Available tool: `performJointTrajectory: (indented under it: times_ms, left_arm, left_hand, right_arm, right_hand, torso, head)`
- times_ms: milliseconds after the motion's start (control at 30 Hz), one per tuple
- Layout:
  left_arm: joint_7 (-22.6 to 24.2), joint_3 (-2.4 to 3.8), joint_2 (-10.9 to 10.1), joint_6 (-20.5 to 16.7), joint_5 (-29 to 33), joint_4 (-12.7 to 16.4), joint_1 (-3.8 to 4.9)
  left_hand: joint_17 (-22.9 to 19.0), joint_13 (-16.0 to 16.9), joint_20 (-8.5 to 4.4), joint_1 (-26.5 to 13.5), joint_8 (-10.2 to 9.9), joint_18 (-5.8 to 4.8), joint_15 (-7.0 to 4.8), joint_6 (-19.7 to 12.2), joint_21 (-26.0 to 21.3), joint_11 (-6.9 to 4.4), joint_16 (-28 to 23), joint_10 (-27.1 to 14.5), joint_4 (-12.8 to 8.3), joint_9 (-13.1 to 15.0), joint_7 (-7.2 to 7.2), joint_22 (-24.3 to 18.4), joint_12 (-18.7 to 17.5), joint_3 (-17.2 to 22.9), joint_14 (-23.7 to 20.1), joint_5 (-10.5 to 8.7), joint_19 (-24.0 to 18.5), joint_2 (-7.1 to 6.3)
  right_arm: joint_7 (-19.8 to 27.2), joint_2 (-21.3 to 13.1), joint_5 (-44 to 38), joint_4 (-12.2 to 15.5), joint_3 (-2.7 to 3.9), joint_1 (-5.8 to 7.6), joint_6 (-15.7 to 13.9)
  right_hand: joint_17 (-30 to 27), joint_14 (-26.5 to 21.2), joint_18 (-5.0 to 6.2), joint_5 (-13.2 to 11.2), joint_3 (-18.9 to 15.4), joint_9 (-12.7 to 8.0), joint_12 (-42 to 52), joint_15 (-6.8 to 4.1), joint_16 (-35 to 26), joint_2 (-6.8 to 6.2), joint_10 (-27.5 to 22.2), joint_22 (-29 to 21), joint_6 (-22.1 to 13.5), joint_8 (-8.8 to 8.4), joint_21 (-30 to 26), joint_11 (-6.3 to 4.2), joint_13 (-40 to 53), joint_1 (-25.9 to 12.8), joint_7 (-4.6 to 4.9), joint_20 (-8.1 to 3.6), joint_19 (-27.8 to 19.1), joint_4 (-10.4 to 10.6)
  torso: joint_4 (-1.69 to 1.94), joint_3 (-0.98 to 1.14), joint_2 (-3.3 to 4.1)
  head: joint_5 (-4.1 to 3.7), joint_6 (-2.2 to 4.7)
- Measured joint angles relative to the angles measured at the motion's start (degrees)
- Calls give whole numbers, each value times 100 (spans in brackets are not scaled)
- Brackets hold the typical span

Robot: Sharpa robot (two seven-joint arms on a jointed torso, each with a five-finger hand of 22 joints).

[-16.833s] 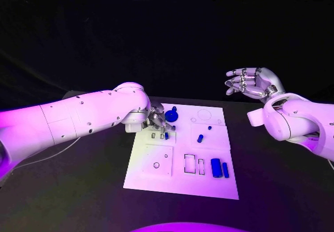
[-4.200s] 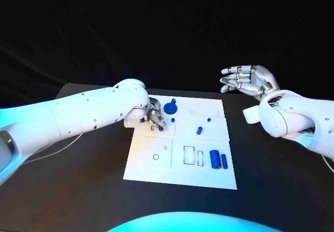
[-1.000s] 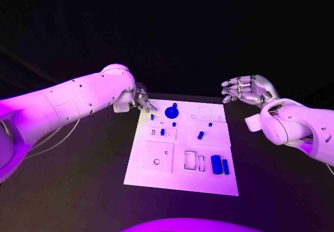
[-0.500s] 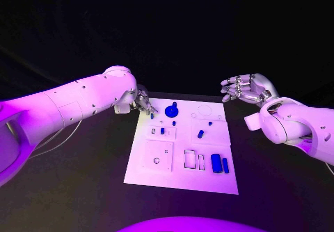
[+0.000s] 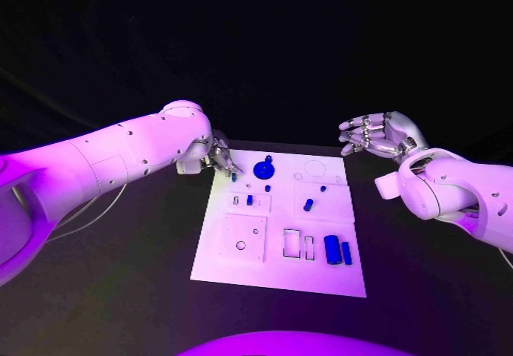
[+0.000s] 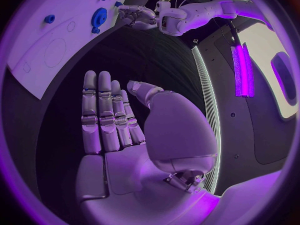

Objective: Assemble the parts on the task board

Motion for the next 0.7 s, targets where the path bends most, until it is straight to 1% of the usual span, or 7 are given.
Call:
performJointTrajectory:
  times_ms: [67, 133, 267, 333, 567, 633, 700]
  left_arm:
    - [3, -3, 5, 0, 10, -5, -6]
    - [7, -7, 10, 0, 23, -11, -14]
    - [12, -9, 17, 0, 47, -23, -21]
    - [15, -10, 20, 0, 57, -27, -22]
    - [25, -11, 29, 0, 94, -36, -27]
    - [28, -11, 31, 0, 108, -39, -28]
    - [34, -13, 32, 0, 121, -42, -28]
  left_hand:
    - [0, 0, -21, 74, 36, 0, 0, 0, 0, 0, 0, 0, 0, 28, 0, 0, 0, 0, 0, 0, 21, 60]
    - [0, 0, -21, 158, 40, 0, 0, 0, 0, 0, 0, 0, -2, 54, 0, 0, 0, 2, 0, 0, 21, 81]
    - [0, -1, -21, 319, 81, 0, -4, -22, 0, -12, 0, -13, -51, 94, -22, 0, 0, 91, 4, 0, 21, 152]
    - [-1, -10, -21, 375, 88, 0, -21, -22, 0, -22, 0, -23, -56, 107, -22, 0, 0, 105, 21, 0, 21, 142]
    - [0, -24, -42, 596, 121, -1, -42, -42, 0, -43, 0, -1, -97, 152, -41, 0, 0, 305, 1, 0, -1, 232]
    - [0, -24, -43, 626, 121, -1, -42, -42, 0, -43, 0, -1, -111, 163, -41, 0, 0, 319, 0, 0, -1, 202]
    - [0, -32, -48, 727, 121, -1, -42, -63, 0, -64, 0, -22, -130, 175, -61, 0, 0, 437, 1, 0, 5, 243]
  right_arm:
    - [-3, 5, 0, 0, 0, 0, -1]
    - [-6, 11, 0, 0, 0, 0, -1]
    - [-12, 15, 0, 0, 0, 0, -1]
    - [-15, 16, 0, 0, 0, 0, -2]
    - [-23, 24, 0, -1, 0, 0, -2]
    - [-24, 25, 0, -1, 0, 0, -2]
    - [-26, 25, 0, -1, 0, 0, -2]
  right_hand:
    - [0, 0, 0, 0, 0, 0, 0, 0, 0, 0, 0, -8, -15, 0, 0, 0, 0, 0, 15, 0, 0, 0]
    - [6, 0, 0, 0, 0, 0, 0, 0, 0, 0, 0, -8, -22, 0, 0, 0, 0, 0, 21, 0, 0, 0]
    - [6, 0, 0, 0, 0, -1, -24, 0, 0, 0, 0, -15, -22, 0, 0, 0, 0, 0, 21, 0, 0, 0]
    - [5, 0, 0, 0, 0, -1, -23, 0, 0, 0, 0, -15, -22, 0, 0, 0, -1, 0, 22, 0, 0, 0]
    - [18, 0, 0, 0, 0, -1, -45, 0, 0, 0, 0, -21, -22, 0, 0, 0, -1, 0, 21, 0, 0, 0]
    - [18, 0, 0, 0, 2, -1, -45, 0, 0, 0, 0, -21, -22, 0, 0, 0, 0, 0, 22, 0, 0, -2]
    - [18, 0, 0, 0, 17, -2, -45, 0, 0, 0, 0, -21, -22, 0, 0, 0, 5, 0, 21, 0, 0, -17]
  torso:
    - [-2, -2, 1]
    - [-3, -4, 1]
    - [-6, -4, -1]
    - [-5, -3, -1]
    - [0, -1, -4]
    - [0, -1, -4]
    - [0, -1, -3]
  head:
    - [-7, -9]
    - [-15, -2]
    - [-4, -9]
    - [3, -14]
    - [51, -8]
    - [57, -5]
    - [58, -4]
